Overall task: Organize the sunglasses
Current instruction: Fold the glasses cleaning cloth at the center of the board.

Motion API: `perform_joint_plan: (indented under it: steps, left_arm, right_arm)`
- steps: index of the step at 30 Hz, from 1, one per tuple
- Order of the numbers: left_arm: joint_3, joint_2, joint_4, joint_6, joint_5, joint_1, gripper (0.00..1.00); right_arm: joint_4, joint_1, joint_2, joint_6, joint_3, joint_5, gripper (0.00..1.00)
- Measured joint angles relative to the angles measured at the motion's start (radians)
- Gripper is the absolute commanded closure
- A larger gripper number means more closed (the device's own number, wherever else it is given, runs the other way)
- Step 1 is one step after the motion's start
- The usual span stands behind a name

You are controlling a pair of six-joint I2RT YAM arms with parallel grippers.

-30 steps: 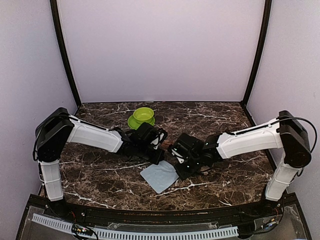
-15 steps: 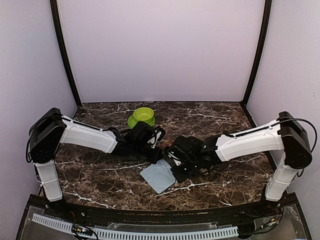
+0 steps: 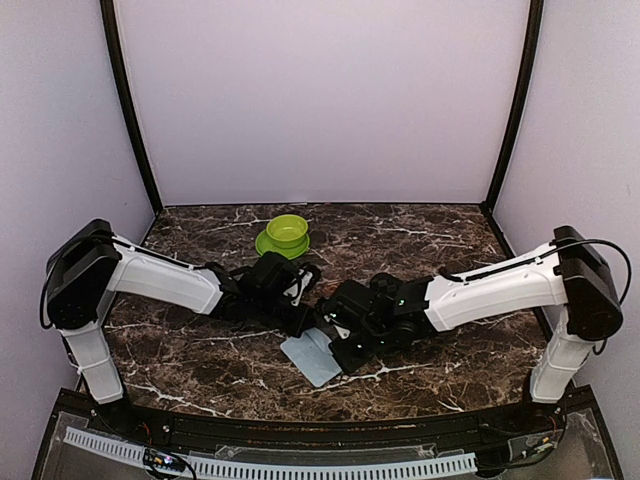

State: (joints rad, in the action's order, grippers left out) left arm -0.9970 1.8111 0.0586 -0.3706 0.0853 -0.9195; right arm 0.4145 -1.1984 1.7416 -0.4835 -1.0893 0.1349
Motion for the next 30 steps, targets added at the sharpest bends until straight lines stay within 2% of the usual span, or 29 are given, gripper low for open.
perform_joint_plan:
  steps: [14, 30]
  left_arm:
    - [0.100, -0.061, 0.020, -0.008, -0.005, -0.017, 1.00]
    - [0.149, -0.065, 0.023, -0.012, -0.040, -0.021, 1.00]
  right_arm:
    - [-0.027, -0.047, 0.059, -0.032, -0.026, -0.011, 1.00]
    - [-0.050, -0.083, 0.098, -0.055, -0.047, -0.034, 1.00]
